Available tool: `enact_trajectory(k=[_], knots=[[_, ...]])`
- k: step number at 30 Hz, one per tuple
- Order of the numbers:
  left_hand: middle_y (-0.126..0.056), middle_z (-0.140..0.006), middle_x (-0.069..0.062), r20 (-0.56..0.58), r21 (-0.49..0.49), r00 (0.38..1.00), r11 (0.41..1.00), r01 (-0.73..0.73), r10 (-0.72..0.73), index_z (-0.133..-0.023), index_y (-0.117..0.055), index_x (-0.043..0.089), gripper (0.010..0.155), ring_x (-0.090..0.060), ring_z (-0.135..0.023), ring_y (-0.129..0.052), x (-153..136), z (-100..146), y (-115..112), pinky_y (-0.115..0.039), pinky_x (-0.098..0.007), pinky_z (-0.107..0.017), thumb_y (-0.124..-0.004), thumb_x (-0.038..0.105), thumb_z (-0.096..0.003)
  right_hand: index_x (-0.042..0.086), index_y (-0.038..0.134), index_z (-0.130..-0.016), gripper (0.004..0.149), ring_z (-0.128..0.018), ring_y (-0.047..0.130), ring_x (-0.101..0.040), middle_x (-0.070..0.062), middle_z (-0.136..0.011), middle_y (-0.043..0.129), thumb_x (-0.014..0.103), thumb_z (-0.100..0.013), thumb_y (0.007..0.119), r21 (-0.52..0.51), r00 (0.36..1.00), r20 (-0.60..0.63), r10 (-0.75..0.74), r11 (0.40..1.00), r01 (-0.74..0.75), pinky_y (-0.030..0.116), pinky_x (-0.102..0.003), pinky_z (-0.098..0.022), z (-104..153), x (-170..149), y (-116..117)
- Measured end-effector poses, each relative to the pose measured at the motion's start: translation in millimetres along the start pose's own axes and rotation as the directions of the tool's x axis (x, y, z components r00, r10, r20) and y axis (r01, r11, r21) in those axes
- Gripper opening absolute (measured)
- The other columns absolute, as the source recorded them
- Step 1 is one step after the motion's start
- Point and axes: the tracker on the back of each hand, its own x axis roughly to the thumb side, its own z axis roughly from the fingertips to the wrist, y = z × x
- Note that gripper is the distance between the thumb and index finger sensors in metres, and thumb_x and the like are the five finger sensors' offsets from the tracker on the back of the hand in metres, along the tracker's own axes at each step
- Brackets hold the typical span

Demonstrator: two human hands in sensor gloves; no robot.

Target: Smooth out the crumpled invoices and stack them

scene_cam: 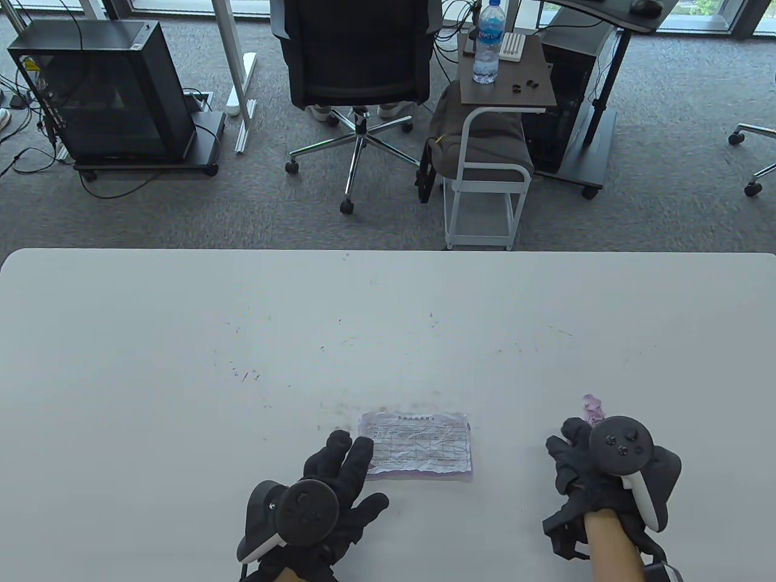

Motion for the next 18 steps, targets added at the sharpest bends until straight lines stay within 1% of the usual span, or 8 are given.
enact_trajectory(k=[3,5,7,9,12,14,16,18], knots=[[-0.031,-0.110,-0.027,0.047,0.001,0.998,0.999,-0.032,0.032,-0.112,-0.047,0.010,0.073,-0.051,-0.091,-0.065,7.2,0.1,-2.3,-0.069,-0.057,-0.059,-0.080,0.039,-0.0550,0.005,0.066,-0.094,0.054,-0.051,0.093,-0.034,-0.026,-0.079,0.084,0.030,-0.049,0.082,0.066,0.990,0.120,-0.073,0.996,0.066,0.089,-0.034,-0.027,18.2,26.9,8.7],[-0.036,-0.109,-0.026,0.089,-0.003,0.995,0.999,-0.051,0.051,-0.112,-0.047,0.011,0.072,-0.046,-0.087,-0.075,13.5,-0.1,-4.0,-0.074,-0.053,-0.056,-0.081,0.038,-0.0547,0.005,0.065,-0.094,0.054,-0.052,0.093,-0.035,-0.026,-0.080,0.083,0.029,-0.049,0.082,0.110,0.975,0.184,-0.128,0.988,0.109,0.090,-0.034,-0.028,30.7,42.0,20.4],[-0.051,-0.106,-0.025,0.125,-0.011,0.989,0.997,-0.080,0.081,-0.112,-0.047,0.012,0.071,-0.041,-0.081,-0.083,17.1,-0.1,-3.4,-0.077,-0.053,-0.054,-0.081,0.036,-0.0544,0.005,0.063,-0.095,0.055,-0.056,0.092,-0.036,-0.027,-0.083,0.080,0.028,-0.049,0.082,0.185,0.953,0.229,-0.199,0.970,0.158,0.090,-0.036,-0.031,41.0,50.2,33.8],[-0.063,-0.101,-0.024,0.145,0.004,0.982,0.992,-0.126,0.124,-0.111,-0.051,0.012,0.068,-0.039,-0.077,-0.089,19.2,2.3,-0.9,-0.079,-0.052,-0.052,-0.082,0.035,-0.0544,0.004,0.061,-0.097,0.057,-0.060,0.089,-0.038,-0.028,-0.086,0.077,0.026,-0.049,0.083,0.264,0.924,0.246,-0.292,0.938,0.226,0.089,-0.038,-0.035,49.6,54.1,48.8],[-0.070,-0.098,-0.023,0.183,0.000,0.970,0.986,-0.165,0.163,-0.110,-0.052,0.012,0.067,-0.036,-0.073,-0.094,22.7,4.2,0.6,-0.082,-0.050,-0.050,-0.083,0.033,-0.0541,0.004,0.060,-0.097,0.058,-0.062,0.089,-0.039,-0.029,-0.087,0.076,0.024,-0.048,0.084,0.327,0.863,0.294,-0.411,0.892,0.313,0.090,-0.039,-0.038,57.9,56.1,66.6],[-0.072,-0.097,-0.022,0.199,-0.015,0.969,0.989,-0.145,0.146,-0.111,-0.052,0.012,0.068,-0.035,-0.071,-0.095,26.0,3.5,-1.2,-0.082,-0.050,-0.049,-0.083,0.034,-0.0537,0.003,0.060,-0.097,0.058,-0.063,0.089,-0.039,-0.030,-0.087,0.075,0.023,-0.048,0.084,0.362,0.843,0.301,-0.446,0.871,0.331,0.090,-0.039,-0.039,61.0,58.8,72.4],[-0.074,-0.096,-0.019,0.207,-0.025,0.971,0.993,-0.119,0.122,-0.111,-0.052,0.015,0.071,-0.034,-0.068,-0.096,30.1,0.2,-5.8,-0.083,-0.049,-0.048,-0.085,0.038,-0.0521,0.004,0.056,-0.098,0.060,-0.066,0.087,-0.040,-0.030,-0.090,0.072,0.021,-0.048,0.084,0.387,0.814,0.351,-0.462,0.864,0.323,0.090,-0.039,-0.042,64.0,63.1,75.8],[-0.073,-0.096,-0.018,0.215,-0.051,0.972,0.995,-0.086,0.095,-0.112,-0.050,0.018,0.076,-0.034,-0.067,-0.096,36.1,-3.4,-11.8,-0.082,-0.050,-0.049,-0.086,0.043,-0.0502,0.005,0.053,-0.098,0.062,-0.069,0.085,-0.039,-0.030,-0.092,0.068,0.018,-0.046,0.085,0.376,0.804,0.391,-0.447,0.876,0.303,0.090,-0.038,-0.045,66.9,64.9,79.4]])
